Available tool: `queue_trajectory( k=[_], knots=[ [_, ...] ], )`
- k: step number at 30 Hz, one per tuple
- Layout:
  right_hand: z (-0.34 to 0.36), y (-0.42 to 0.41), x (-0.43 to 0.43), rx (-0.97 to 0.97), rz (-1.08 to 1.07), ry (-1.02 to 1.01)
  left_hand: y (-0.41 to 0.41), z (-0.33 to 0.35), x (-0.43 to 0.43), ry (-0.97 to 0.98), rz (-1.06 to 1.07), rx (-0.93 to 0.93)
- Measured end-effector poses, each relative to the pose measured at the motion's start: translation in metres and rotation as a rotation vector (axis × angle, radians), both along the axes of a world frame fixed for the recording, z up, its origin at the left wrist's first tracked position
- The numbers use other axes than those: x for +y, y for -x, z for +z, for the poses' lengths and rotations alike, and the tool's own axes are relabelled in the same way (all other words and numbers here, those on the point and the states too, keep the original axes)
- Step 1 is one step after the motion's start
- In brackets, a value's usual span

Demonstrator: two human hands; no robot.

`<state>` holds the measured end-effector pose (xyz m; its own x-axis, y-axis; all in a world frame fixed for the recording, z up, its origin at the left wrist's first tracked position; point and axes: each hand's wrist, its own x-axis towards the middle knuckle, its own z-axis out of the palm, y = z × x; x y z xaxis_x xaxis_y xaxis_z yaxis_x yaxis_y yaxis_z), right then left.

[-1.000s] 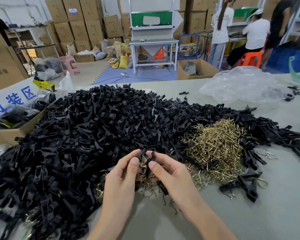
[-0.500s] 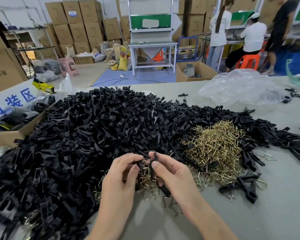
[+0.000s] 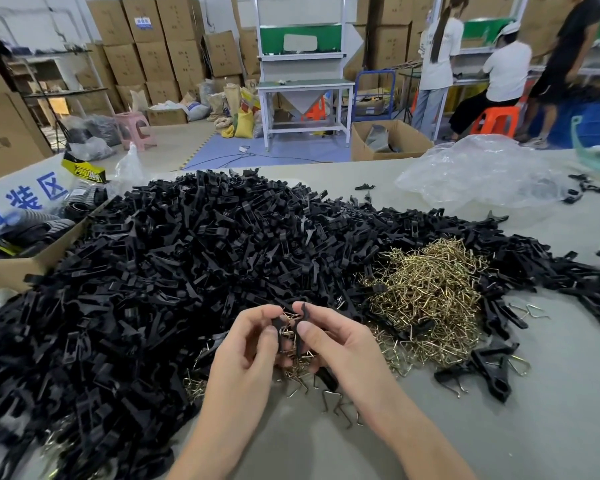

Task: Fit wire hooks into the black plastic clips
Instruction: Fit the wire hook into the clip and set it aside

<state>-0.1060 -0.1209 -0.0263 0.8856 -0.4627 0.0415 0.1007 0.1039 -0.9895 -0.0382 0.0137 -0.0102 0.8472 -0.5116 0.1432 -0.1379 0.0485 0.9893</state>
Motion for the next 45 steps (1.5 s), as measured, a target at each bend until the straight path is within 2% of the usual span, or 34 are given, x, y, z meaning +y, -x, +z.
queue_trajectory(
  k=[14, 27, 36, 41, 45],
  knots=[
    [-0.0008, -0.0008, -0.002, -0.028, 0.0, 0.011, -0.0003, -0.0036, -0.0016, -0.081, 0.057, -0.082],
    [-0.0006, -0.0001, -0.0026, -0.042, 0.019, -0.005, -0.0021, -0.0058, -0.0004, -0.057, 0.076, -0.091],
    [0.0012, 0.0009, -0.0009, -0.055, 0.011, 0.03, -0.0015, -0.0054, 0.0004, -0.085, 0.035, -0.205],
    [0.003, 0.0029, -0.002, -0.053, 0.075, 0.021, -0.0041, -0.002, 0.0038, -0.092, -0.012, -0.178],
    [0.0016, 0.0018, -0.0046, -0.078, 0.052, -0.037, -0.003, -0.003, 0.0026, -0.091, 0.069, -0.213]
  ],
)
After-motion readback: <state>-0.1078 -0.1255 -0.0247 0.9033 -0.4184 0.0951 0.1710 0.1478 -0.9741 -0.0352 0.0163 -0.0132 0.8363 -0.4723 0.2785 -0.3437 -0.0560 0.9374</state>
